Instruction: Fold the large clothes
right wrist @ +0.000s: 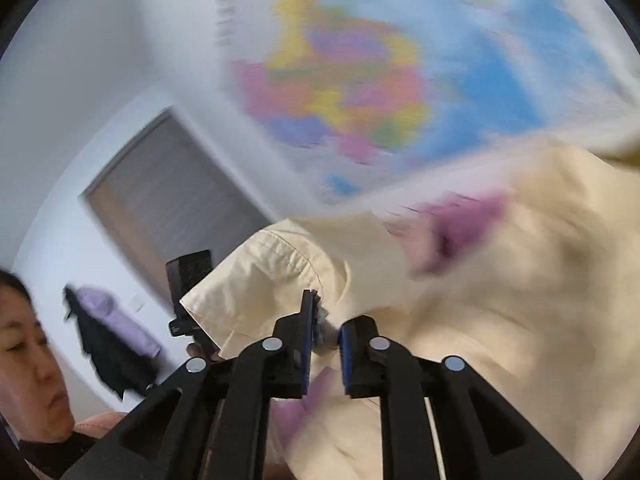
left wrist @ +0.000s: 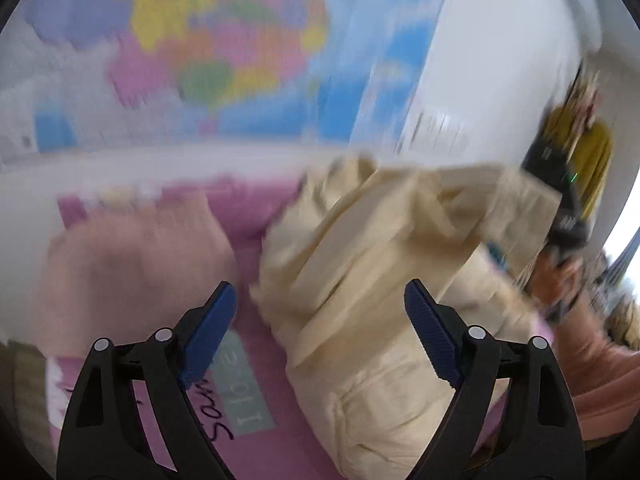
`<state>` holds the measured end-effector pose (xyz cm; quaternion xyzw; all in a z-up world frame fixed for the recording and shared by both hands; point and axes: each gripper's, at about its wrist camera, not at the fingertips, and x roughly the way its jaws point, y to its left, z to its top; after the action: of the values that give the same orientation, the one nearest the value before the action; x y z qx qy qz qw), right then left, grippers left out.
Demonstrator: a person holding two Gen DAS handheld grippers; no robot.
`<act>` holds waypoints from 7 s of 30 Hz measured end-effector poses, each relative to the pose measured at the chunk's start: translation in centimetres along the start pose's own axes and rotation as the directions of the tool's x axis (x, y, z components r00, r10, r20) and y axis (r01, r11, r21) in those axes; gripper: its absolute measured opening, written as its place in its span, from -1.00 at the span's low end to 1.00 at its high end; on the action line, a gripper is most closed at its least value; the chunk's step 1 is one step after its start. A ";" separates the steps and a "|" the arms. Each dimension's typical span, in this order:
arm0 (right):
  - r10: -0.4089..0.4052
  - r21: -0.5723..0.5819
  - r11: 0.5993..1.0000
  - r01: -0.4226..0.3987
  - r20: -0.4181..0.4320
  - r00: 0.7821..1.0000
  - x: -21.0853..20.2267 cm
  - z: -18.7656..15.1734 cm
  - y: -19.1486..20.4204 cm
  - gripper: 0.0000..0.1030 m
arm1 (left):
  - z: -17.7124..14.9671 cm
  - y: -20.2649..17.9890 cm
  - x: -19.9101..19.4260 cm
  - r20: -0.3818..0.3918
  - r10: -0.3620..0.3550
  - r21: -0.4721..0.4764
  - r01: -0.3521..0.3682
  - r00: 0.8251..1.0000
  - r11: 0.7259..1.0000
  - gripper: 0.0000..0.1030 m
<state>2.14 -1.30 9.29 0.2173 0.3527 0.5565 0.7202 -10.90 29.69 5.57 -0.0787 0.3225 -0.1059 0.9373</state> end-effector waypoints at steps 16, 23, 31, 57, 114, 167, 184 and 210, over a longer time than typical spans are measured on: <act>-0.418 0.056 0.907 0.417 0.006 0.908 -7.1 -5.1 -5.2 0.67 | -4.1 -2.3 12.9 -0.254 0.035 0.036 -0.027 0.967 0.999 0.26; -0.554 -0.190 0.829 0.526 -0.152 0.819 -1.8 -6.5 -5.2 -0.54 | -1.0 -3.3 15.1 -0.230 0.007 0.031 0.000 0.973 1.000 0.27; -0.471 0.233 0.866 0.441 0.090 0.878 -12.4 -1.8 -11.4 -0.90 | -2.0 -5.2 16.8 -0.250 -0.018 0.085 0.040 0.968 0.996 0.49; -0.747 -0.233 0.651 0.722 -0.027 0.664 -7.0 -2.9 -9.8 -0.50 | 1.5 -4.3 21.4 -0.282 0.011 0.023 -0.005 0.959 1.000 0.58; -0.728 -0.195 0.677 0.710 -0.038 0.684 -6.3 -7.4 -8.4 0.34 | -13.4 -4.1 6.3 -0.395 0.195 -0.083 -0.246 0.898 0.966 0.12; -0.739 -0.202 0.671 0.713 -0.109 0.665 -0.6 -4.0 -13.1 -0.34 | -4.4 -7.3 20.4 -0.444 0.103 0.043 -0.094 0.890 0.995 0.49; -0.672 0.092 0.737 0.669 -0.007 0.741 -15.9 -11.2 -9.5 0.59 | -8.0 -4.3 6.2 -0.253 0.144 -0.094 -0.173 0.957 0.980 0.69; -0.441 0.204 0.876 0.437 -0.028 0.897 -15.6 -20.0 -10.1 0.88 | -18.2 -8.1 4.5 -0.266 -0.202 -0.274 0.127 0.942 0.953 0.89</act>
<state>-8.34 -20.68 -6.83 0.2101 0.4412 0.3371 0.8047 -19.92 19.31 -9.55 -0.2080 0.4600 -0.1529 0.8496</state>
